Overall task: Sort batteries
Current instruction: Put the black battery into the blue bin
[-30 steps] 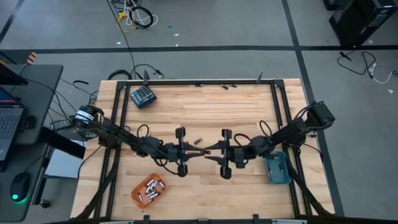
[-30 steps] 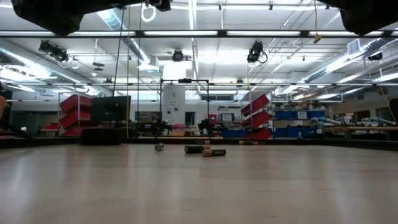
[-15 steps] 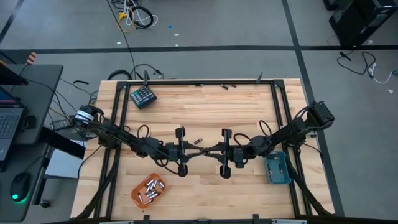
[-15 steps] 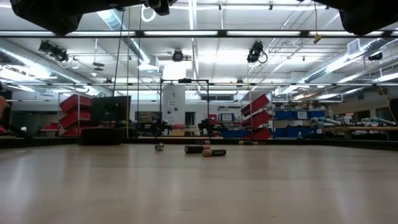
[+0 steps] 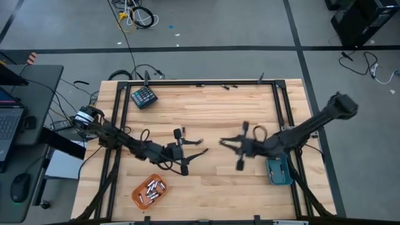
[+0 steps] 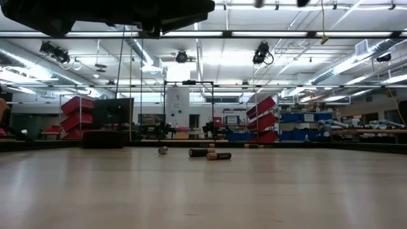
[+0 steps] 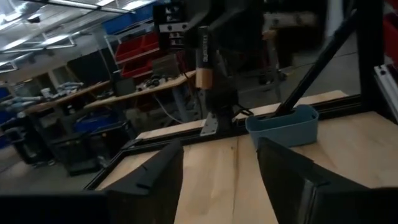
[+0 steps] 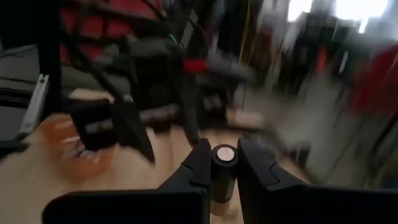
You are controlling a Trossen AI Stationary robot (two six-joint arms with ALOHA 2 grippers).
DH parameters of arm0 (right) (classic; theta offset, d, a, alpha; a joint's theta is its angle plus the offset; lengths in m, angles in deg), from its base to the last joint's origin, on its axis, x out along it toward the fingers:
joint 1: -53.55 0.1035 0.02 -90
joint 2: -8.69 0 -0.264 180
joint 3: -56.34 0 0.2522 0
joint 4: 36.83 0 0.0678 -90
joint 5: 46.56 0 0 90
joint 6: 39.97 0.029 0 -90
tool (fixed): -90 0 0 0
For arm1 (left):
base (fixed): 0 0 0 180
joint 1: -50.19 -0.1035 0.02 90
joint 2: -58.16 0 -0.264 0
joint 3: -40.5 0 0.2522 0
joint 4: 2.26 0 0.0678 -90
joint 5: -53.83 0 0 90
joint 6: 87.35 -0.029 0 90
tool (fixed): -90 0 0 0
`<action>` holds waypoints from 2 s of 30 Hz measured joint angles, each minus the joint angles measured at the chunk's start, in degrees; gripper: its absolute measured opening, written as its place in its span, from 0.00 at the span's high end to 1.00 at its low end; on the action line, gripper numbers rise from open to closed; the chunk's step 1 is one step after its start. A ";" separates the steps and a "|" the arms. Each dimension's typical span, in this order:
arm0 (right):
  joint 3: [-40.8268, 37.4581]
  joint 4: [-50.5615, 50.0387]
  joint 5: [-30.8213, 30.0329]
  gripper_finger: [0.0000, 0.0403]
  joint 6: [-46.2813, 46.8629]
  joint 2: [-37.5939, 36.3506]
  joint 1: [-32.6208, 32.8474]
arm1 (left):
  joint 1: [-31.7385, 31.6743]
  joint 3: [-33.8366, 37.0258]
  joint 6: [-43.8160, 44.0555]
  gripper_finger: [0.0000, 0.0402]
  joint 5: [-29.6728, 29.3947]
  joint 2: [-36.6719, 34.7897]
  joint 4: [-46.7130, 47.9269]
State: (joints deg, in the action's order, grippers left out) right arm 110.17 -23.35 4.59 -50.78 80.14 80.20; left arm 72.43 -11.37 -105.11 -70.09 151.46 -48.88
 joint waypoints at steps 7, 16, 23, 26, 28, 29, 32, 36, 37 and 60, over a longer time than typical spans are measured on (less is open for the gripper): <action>6.78 -52.54 8.58 0.91 38.29 -16.43 0.18 | -0.39 0.07 -0.05 0.49 -4.31 -0.01 0.43; 7.00 -93.76 45.23 0.91 76.52 -19.98 3.31 | -0.77 0.09 1.92 0.49 -7.80 -0.02 8.54; 5.47 -98.34 48.57 0.87 83.38 -18.31 5.58 | -0.87 0.09 6.01 0.49 -9.06 -0.02 13.03; 5.40 -98.30 49.04 0.83 84.24 -17.43 5.57 | -0.87 0.09 6.10 0.49 -9.03 -0.02 13.00; 5.40 -98.22 49.15 0.80 84.28 -17.19 5.56 | -0.87 0.09 6.28 0.49 -8.96 -0.02 13.07; 5.40 -98.26 49.19 0.79 84.37 -17.19 5.56 | -0.87 0.09 6.46 0.49 -8.94 -0.02 13.09; 5.40 -97.83 49.23 0.76 84.43 -17.19 5.56 | -0.87 0.09 7.39 0.49 -8.92 -0.02 13.53; 5.44 -93.79 48.19 0.74 82.27 -17.21 5.33 | -0.87 0.09 7.96 0.49 -8.92 -0.02 13.81; 5.67 -90.95 46.45 0.74 80.36 -17.20 5.15 | -0.91 0.09 7.96 0.49 -8.92 -0.02 13.81; 7.93 -59.25 27.35 0.75 42.10 -17.19 3.11 | -10.42 0.00 28.66 0.49 5.06 13.02 23.47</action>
State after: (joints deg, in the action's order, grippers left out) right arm 118.11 -82.60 31.94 -8.68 62.95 83.31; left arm 62.01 -11.37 -76.45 -65.02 164.48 -25.41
